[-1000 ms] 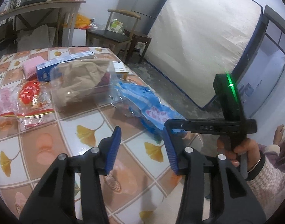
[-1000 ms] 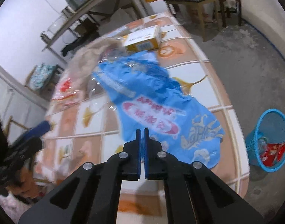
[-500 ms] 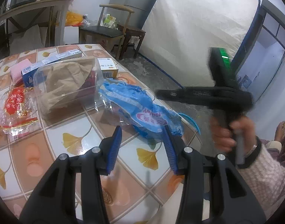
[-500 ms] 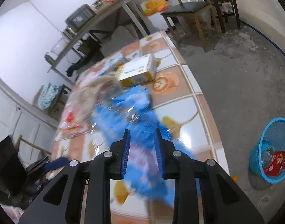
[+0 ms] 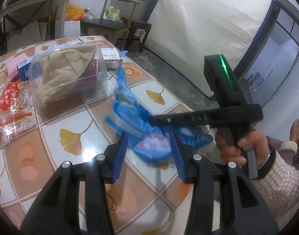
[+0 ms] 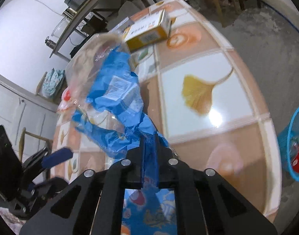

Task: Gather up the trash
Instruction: 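Grasp the blue plastic bag with the right gripper and lift it, then close the left gripper on the blue bag while the right gripper releases it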

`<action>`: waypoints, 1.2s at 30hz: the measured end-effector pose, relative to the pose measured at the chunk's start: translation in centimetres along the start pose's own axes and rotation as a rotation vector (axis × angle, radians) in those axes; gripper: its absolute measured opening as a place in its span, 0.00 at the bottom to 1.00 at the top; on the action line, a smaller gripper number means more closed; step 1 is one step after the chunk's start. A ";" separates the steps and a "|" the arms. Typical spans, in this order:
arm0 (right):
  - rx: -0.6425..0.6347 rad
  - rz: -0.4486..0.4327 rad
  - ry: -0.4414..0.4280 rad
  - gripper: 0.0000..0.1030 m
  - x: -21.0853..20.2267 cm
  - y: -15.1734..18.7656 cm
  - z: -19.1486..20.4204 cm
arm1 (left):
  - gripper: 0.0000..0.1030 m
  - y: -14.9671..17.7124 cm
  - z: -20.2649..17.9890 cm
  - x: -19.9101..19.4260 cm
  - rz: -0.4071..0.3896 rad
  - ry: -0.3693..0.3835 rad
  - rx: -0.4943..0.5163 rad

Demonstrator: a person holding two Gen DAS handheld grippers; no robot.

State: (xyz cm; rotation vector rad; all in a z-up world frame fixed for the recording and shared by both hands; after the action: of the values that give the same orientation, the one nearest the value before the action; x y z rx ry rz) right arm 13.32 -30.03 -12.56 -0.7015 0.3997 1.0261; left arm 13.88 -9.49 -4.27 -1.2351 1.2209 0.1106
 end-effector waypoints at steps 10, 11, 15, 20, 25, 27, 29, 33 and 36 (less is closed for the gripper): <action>0.038 0.045 -0.159 0.11 0.8 3.6 1.4 | 0.49 2.0 -0.3 -0.6 0.019 -0.050 0.118; 0.040 0.026 -0.165 0.12 0.2 3.5 1.4 | 0.50 2.0 -0.4 -0.7 0.020 -0.049 0.122; 0.051 -0.072 -0.177 0.35 -2.9 3.4 1.3 | 0.67 1.4 -0.9 -0.8 0.007 -0.055 0.161; 0.039 -0.161 -0.160 0.36 -7.3 5.0 1.7 | 0.80 0.2 -2.1 -0.3 -0.018 -0.050 0.231; 0.011 -0.157 -0.108 0.36 -9.3 7.8 2.1 | 0.80 -1.7 -1.6 0.9 -0.031 -0.074 0.241; -0.001 -0.128 -0.087 0.29 -9.2 8.7 2.1 | 0.73 -2.4 -1.1 1.7 -0.009 -0.061 0.202; 0.007 -0.087 -0.056 0.21 -8.4 9.7 1.6 | 0.63 -2.7 -0.4 3.0 0.042 -0.029 0.151; 0.043 -0.045 0.047 0.10 -5.8 10.1 0.1 | 0.49 -2.0 0.7 5.2 0.119 -0.003 0.084; 0.079 -0.047 0.014 0.05 -4.9 10.0 -0.6 | 0.47 -0.8 1.5 6.2 0.176 0.017 0.034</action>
State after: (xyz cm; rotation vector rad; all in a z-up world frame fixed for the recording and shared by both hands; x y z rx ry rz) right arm 2.25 -30.27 -13.43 -0.6449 0.4322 0.9567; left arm 17.93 -11.90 -8.64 -1.0996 1.3399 0.2079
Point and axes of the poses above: each gripper's, at about its wrist camera, not at the fingertips, and x roughly the way its jaws point, z to its left, y to its underside, the point moved 2 cm from there along x, roughly the way its jaws point, and after that the axes turned 13 degrees about -y, right-handed, at the moved point
